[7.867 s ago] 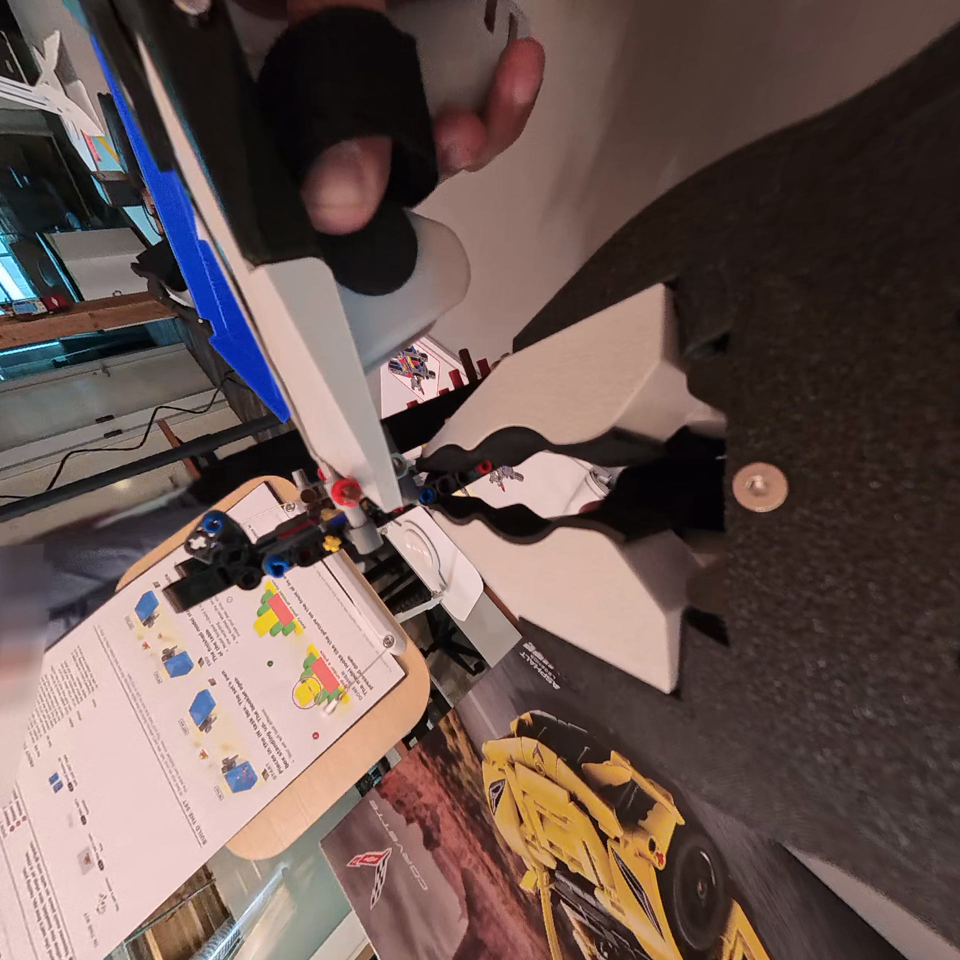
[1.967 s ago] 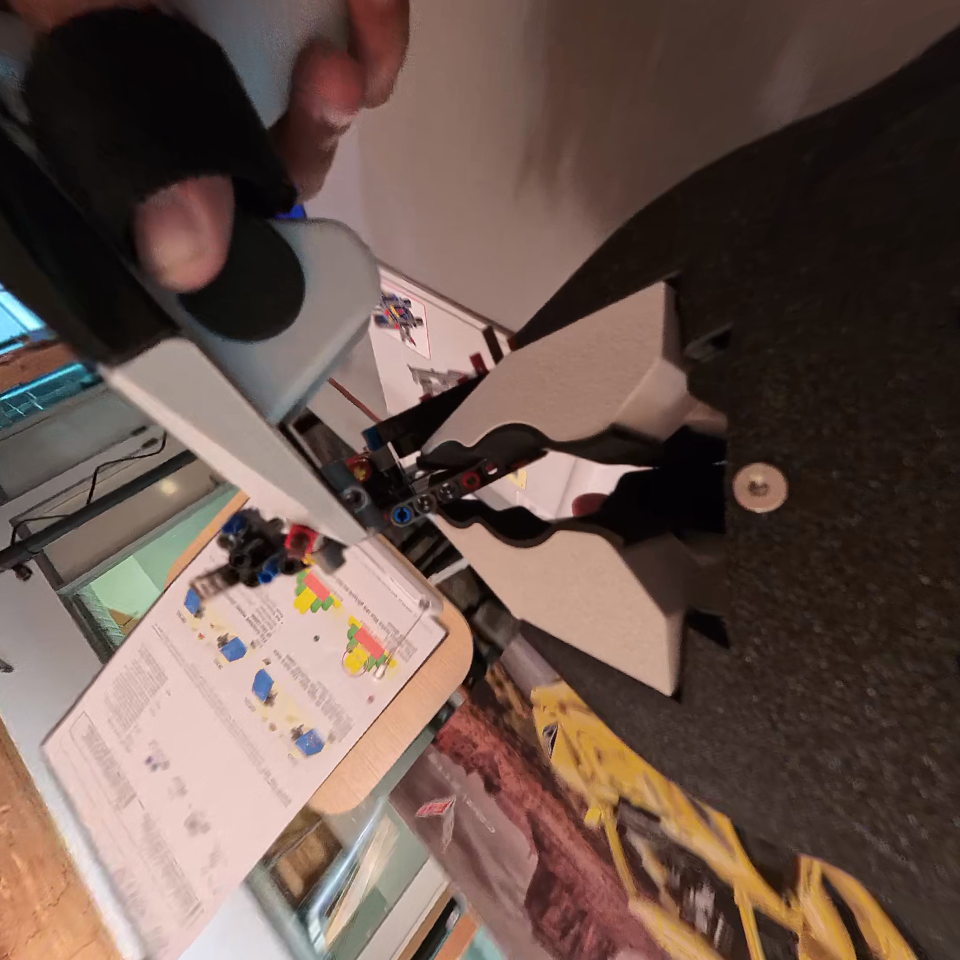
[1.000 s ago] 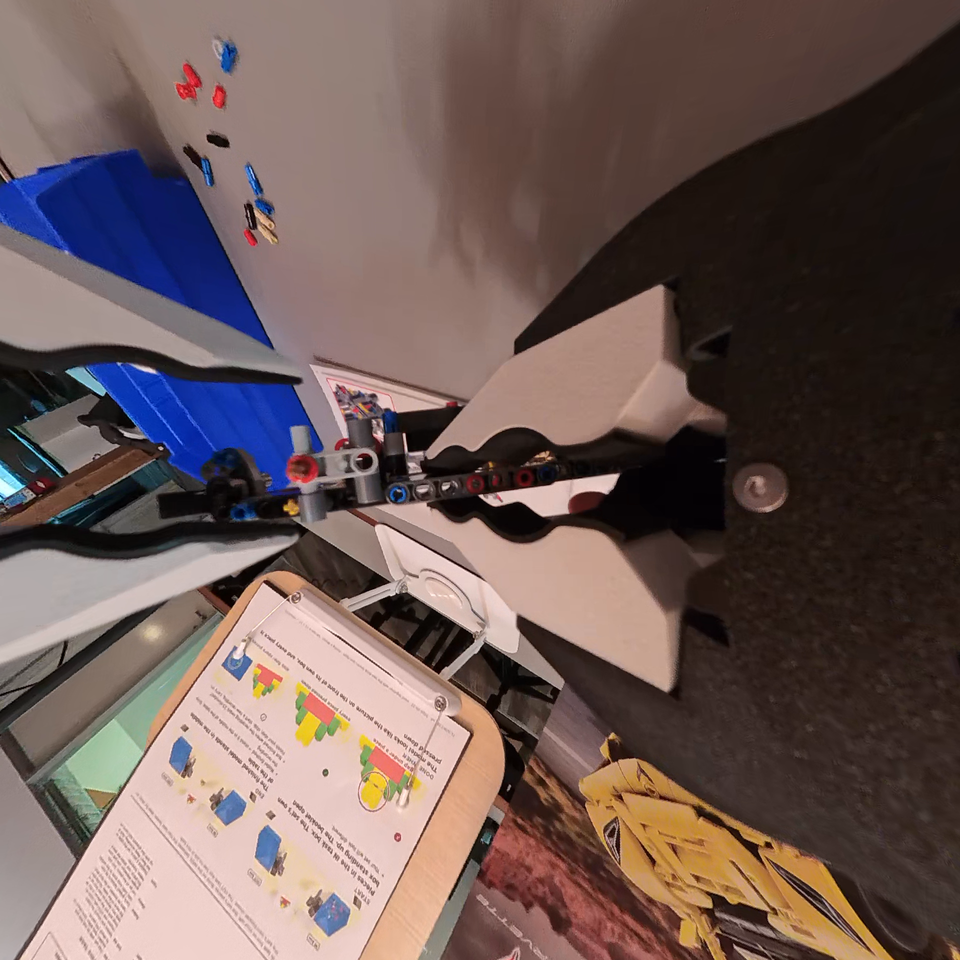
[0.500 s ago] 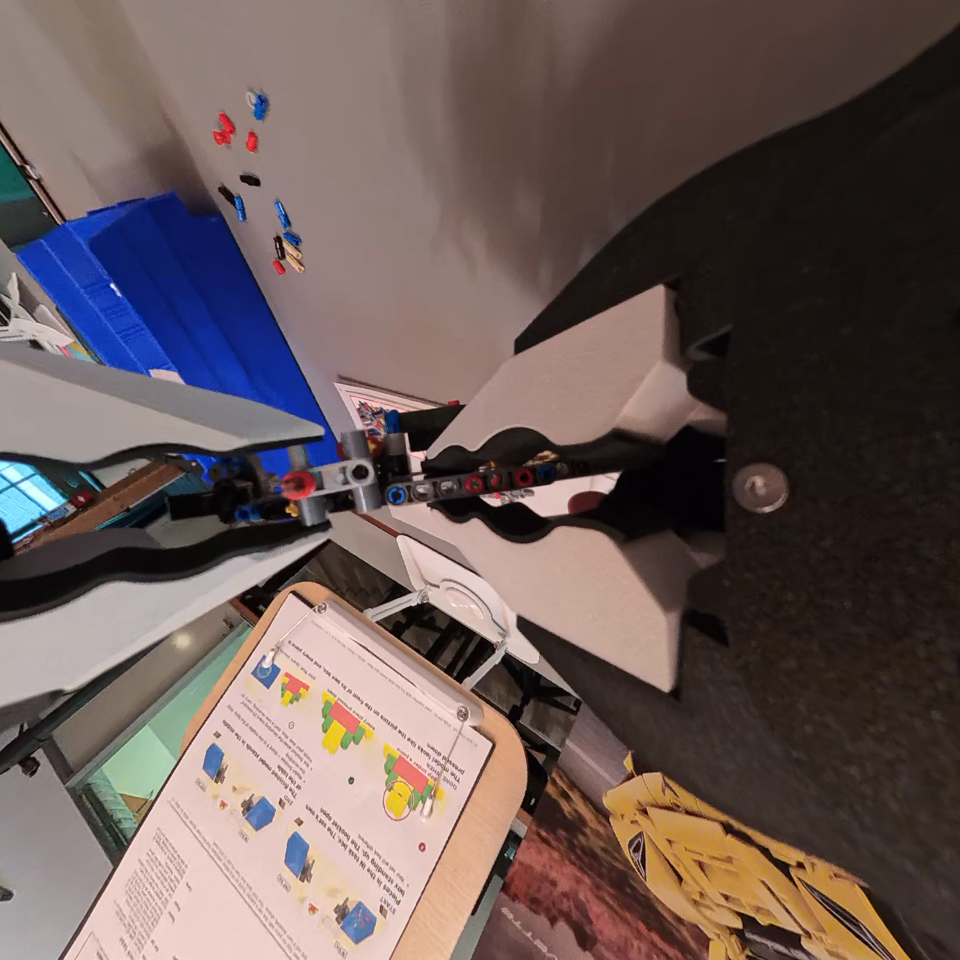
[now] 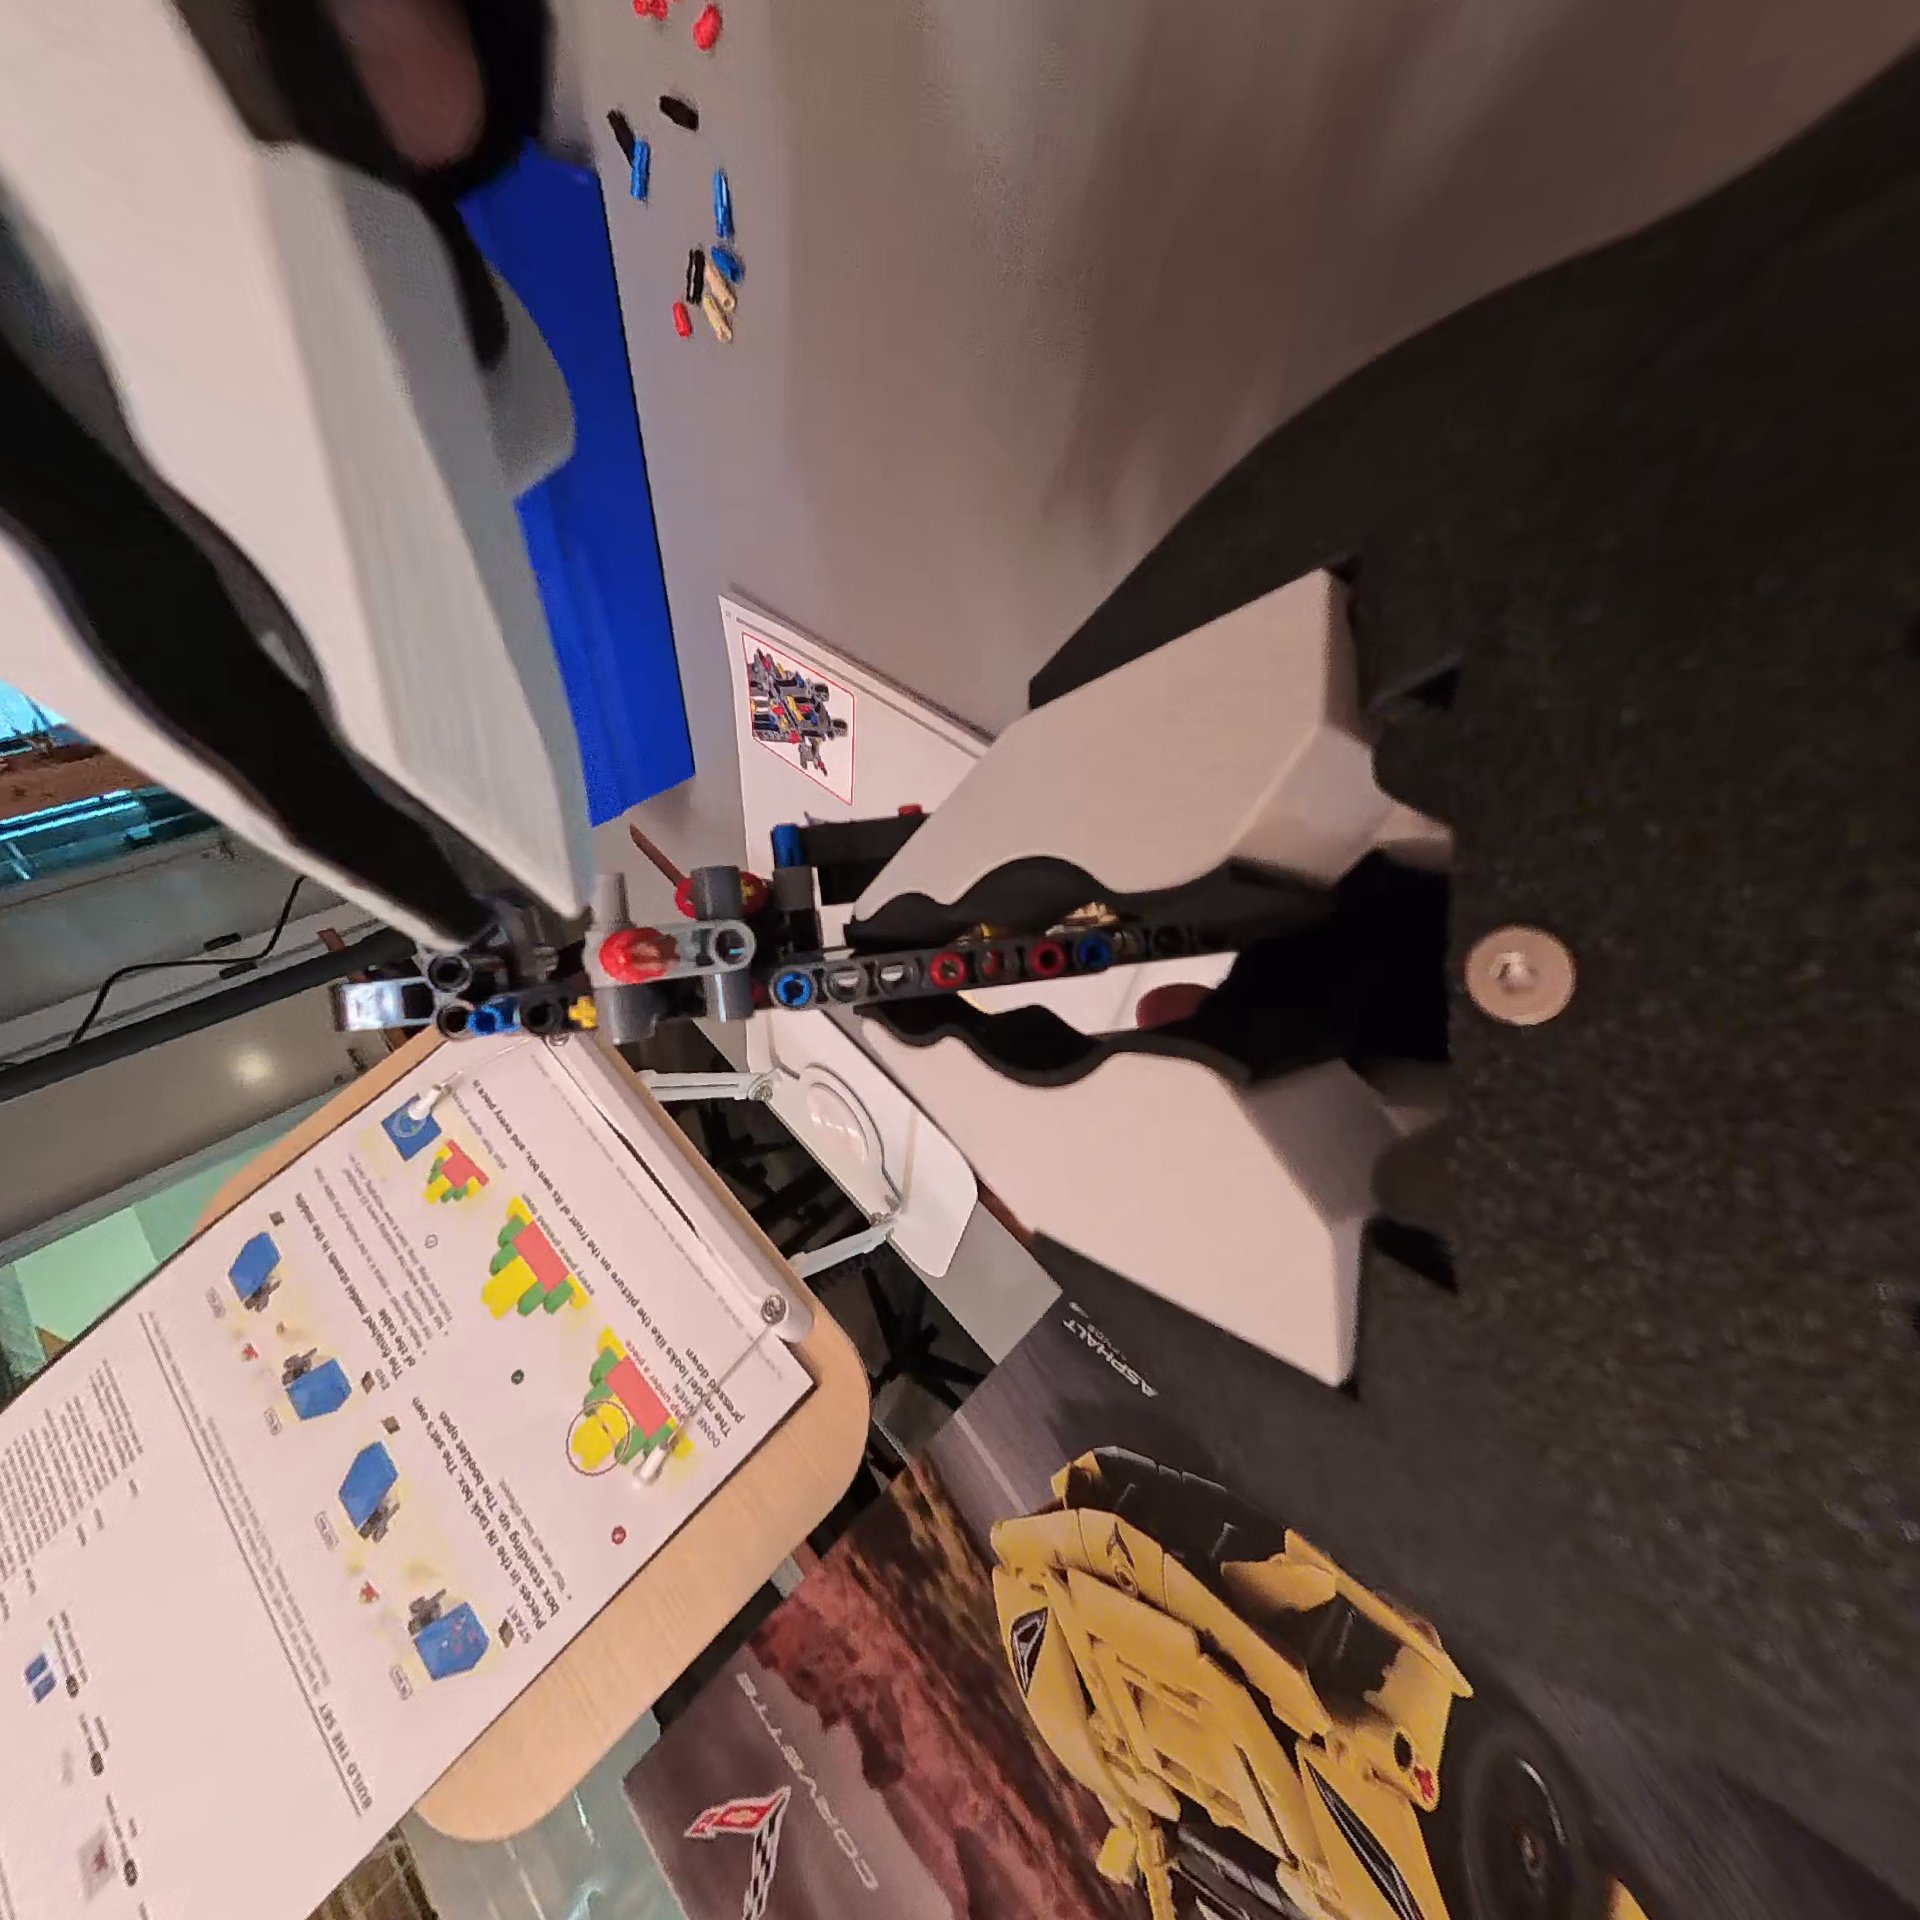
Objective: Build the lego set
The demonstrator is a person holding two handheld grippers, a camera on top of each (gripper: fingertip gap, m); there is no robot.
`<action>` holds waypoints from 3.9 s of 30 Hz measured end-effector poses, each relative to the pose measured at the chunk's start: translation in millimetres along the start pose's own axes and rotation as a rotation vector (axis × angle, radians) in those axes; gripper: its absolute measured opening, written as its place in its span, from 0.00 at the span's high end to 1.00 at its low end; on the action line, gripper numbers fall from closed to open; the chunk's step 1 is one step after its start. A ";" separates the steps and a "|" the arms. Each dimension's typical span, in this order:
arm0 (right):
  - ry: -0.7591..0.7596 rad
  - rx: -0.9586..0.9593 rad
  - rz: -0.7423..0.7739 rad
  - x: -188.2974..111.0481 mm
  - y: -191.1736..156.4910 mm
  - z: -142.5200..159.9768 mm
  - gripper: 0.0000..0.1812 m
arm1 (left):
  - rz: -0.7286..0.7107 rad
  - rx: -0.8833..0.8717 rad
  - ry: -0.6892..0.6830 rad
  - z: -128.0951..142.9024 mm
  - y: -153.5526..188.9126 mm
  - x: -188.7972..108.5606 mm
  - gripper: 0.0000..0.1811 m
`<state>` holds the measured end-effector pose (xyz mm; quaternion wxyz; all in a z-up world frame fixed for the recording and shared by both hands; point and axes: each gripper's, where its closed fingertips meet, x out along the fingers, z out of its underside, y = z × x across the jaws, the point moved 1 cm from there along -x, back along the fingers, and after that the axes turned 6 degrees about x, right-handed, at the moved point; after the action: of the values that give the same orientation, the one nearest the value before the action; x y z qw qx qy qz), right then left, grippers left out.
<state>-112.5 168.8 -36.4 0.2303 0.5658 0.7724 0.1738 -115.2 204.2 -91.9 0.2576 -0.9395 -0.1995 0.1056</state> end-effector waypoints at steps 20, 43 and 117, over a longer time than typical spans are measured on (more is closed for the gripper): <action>-0.058 0.031 -0.025 10.4 0.8 11.6 0.97 | 0.014 -0.031 -0.010 1.7 8.5 1.9 0.96; -0.082 0.666 -0.329 6.4 -30.3 37.9 0.80 | -0.154 -1.081 0.116 20.3 -22.0 -45.9 0.96; -0.787 -0.573 -1.254 34.2 -64.4 176.8 0.51 | 0.368 -0.470 -0.488 115.8 9.3 -69.1 0.83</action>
<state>-74.6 183.6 -223.2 0.6782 -0.0361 0.7339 -0.0089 -209.1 218.4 -188.0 -0.0431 -0.9403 -0.1019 0.3219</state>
